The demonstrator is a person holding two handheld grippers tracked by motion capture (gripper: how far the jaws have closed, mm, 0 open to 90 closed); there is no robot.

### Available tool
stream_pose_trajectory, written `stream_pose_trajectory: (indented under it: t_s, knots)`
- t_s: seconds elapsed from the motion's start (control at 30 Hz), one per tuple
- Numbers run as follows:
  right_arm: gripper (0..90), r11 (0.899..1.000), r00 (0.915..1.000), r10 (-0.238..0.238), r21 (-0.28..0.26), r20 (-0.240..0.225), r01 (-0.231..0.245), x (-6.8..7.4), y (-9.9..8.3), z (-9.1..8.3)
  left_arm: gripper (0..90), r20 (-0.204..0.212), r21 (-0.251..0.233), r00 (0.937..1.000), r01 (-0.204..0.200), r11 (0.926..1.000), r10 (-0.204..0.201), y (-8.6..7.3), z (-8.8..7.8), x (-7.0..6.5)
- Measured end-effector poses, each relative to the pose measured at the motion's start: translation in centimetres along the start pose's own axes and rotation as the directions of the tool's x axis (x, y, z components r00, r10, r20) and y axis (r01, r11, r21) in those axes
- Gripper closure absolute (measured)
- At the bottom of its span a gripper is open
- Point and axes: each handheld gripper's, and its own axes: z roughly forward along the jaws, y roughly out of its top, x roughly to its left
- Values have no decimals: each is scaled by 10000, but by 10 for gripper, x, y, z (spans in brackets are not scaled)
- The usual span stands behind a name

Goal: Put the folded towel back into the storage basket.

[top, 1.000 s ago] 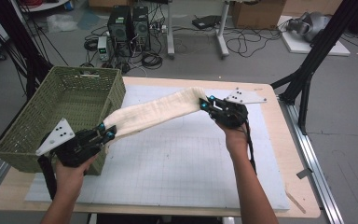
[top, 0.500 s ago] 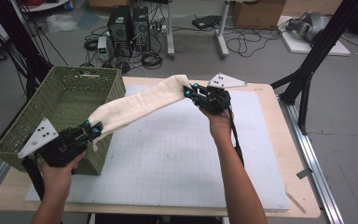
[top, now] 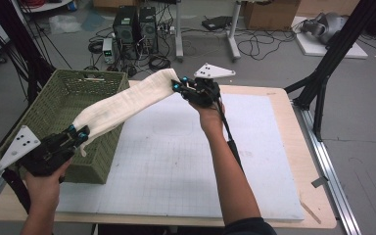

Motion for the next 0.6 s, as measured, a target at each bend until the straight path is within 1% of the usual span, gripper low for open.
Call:
stream_pose_trajectory:
  t_s: [0.1,0.17,0.27,0.37,0.4,0.47,0.6]
  knots:
    - [797,9999,9999,118,67,-51,-117,1,2,12,808,-236,53,9997,-98,9999,99,0,-3,2]
    - [798,9996,9995,285,14,-102,-285,2,5,20,808,-371,68,9992,-161,9998,164,0,-5,4]
    - [798,9989,9988,445,-132,-179,-447,3,9,33,808,-524,43,9985,-126,9999,128,0,-9,7]
    - [798,9990,9989,437,-20,-180,-438,4,14,45,808,-684,73,9976,-118,9999,123,-1,-11,10]
    - [799,9992,9991,387,-61,-175,-388,5,15,48,807,-743,118,9971,-168,9998,176,-2,-12,10]
    - [799,9990,9989,448,-61,-125,-449,6,16,56,808,-834,187,9962,-224,9996,239,-3,-12,11]
    - [799,9986,9987,513,147,-60,-512,7,19,72,807,-1033,380,9937,-390,9985,428,-4,-14,12]
